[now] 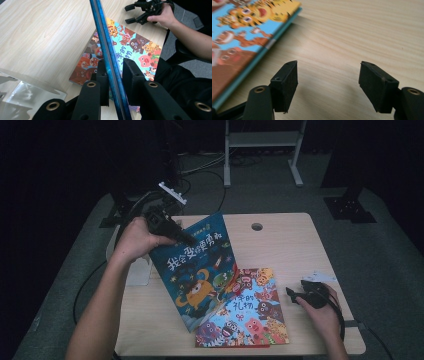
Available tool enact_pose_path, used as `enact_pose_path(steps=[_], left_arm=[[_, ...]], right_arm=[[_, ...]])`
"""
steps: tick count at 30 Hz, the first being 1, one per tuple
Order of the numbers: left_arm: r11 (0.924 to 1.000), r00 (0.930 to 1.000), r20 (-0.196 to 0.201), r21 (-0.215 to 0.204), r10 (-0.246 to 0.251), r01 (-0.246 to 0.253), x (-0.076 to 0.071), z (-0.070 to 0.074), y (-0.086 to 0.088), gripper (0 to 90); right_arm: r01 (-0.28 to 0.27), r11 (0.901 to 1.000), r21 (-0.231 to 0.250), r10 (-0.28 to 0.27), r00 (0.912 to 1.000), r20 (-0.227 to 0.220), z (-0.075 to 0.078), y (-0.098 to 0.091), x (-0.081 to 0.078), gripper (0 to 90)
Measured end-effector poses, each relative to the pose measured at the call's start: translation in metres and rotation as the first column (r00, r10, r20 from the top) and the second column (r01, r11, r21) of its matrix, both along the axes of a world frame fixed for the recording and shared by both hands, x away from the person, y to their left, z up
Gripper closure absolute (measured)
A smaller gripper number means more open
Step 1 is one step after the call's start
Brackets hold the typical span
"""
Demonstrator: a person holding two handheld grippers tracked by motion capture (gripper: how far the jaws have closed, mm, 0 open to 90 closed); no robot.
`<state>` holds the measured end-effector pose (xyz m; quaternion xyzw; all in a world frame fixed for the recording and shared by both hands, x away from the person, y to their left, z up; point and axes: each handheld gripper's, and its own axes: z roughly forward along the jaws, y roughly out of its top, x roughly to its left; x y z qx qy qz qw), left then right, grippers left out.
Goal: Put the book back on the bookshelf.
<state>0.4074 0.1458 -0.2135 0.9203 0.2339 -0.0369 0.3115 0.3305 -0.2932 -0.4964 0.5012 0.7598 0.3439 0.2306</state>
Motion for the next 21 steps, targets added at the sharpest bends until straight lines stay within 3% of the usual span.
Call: enact_pose_path(steps=[6, 11, 18, 21], left_arm=[[0.9999, 1.0000, 0.002, 0.011, -0.003, 0.003, -0.003, 0.007, -0.004, 78.2], [0.9997, 0.9998, 0.002, 0.011, -0.022, 0.022, -0.007, 0.012, -0.005, 79.8], [0.9965, 0.9974, 0.072, 0.084, -0.008, 0.002, -0.019, 0.027, -0.005, 81.7], [0.9944, 0.9945, 0.099, 0.097, 0.033, -0.043, -0.022, 0.035, 0.002, 82.1]], right_arm=[[0.056, 0.9983, -0.013, -0.056, 0.9984, 0.005, -0.005, -0.002, 0.006, 28.9], [0.095, 0.9954, 0.011, -0.095, 0.9954, -0.008, -0.006, -0.007, 0.009, 27.2], [0.111, 0.9937, 0.015, -0.111, 0.9937, -0.019, -0.007, -0.006, 0.011, 22.1], [0.114, 0.9934, 0.014, -0.114, 0.9933, -0.020, -0.007, -0.005, 0.011, 21.3]])
